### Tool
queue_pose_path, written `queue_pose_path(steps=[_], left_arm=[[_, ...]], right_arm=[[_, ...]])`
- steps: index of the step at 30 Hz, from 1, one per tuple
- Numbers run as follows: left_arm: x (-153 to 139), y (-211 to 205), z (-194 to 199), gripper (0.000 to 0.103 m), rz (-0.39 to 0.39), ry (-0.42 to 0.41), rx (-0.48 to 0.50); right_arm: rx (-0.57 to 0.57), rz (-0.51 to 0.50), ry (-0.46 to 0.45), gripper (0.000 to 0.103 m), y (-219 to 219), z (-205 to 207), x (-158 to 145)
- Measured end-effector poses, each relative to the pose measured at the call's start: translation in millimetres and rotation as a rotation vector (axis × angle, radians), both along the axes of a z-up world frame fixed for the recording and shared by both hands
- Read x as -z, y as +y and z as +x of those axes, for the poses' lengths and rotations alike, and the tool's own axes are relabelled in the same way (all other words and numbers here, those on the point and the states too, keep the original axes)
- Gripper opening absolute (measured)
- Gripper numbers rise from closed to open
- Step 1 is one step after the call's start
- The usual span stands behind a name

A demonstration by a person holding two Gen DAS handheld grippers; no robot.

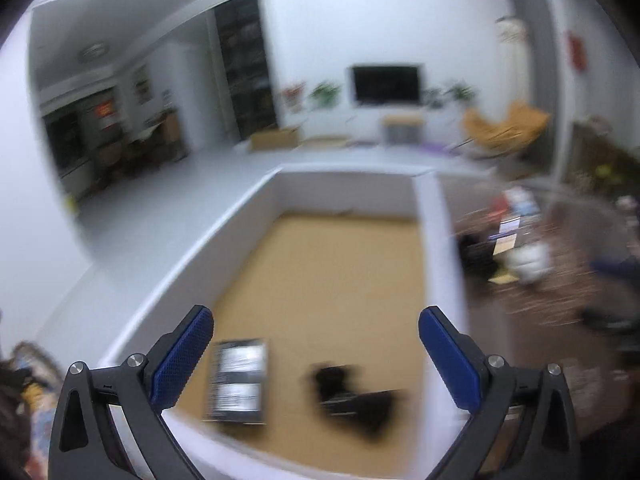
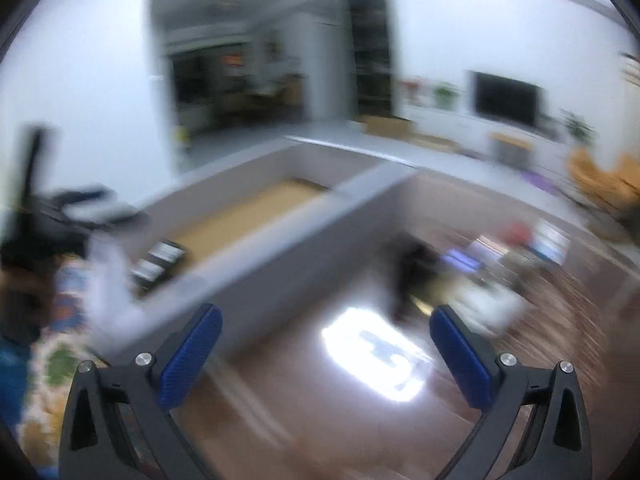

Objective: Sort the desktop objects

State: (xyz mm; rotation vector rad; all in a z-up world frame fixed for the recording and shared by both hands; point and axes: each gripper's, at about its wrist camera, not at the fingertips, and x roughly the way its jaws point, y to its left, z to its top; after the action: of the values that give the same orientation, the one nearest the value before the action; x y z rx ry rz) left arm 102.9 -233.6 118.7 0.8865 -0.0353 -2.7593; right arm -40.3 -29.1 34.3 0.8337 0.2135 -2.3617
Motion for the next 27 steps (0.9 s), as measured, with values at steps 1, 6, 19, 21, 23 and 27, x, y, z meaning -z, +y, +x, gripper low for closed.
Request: queue_pose_path(steps=[1, 6, 19, 21, 23, 27], left_arm=[[-6.0, 22.1, 1.7, 0.103, 0.016, 0.011, 0.058], [3.7, 125.4, -9.6, 0.103, 0.062, -0.038, 0.282], [159.5, 231.7, -123.6, 0.103, 0.042, -0.369, 0.271], [162.4, 233.6, -130.0, 0.103, 0.066, -0.359, 0.272], [165.4, 232.7, -134.4, 0.103, 0.099, -0.357, 0.272], [170.1, 230.5, -143.1, 0.103, 0.118, -0.351, 0.297]], right_arm=[[0.047, 0.033, -0.026, 0.103, 26.6, -4.6, 8.9], [0.273, 0.154, -0.166, 0.103, 140.1, -28.5, 56.7], [0.375, 0.092, -0.237, 0.103, 188.0, -51.7, 75.0], [0.390, 0.093, -0.239, 0.103, 188.8, -51.3, 75.9], [0.398, 0.105, -0.255, 0.103, 186.6, -57.9, 79.1], [0.411, 0.134, -0.264, 0.103, 187.3, -47.2, 87.4]])
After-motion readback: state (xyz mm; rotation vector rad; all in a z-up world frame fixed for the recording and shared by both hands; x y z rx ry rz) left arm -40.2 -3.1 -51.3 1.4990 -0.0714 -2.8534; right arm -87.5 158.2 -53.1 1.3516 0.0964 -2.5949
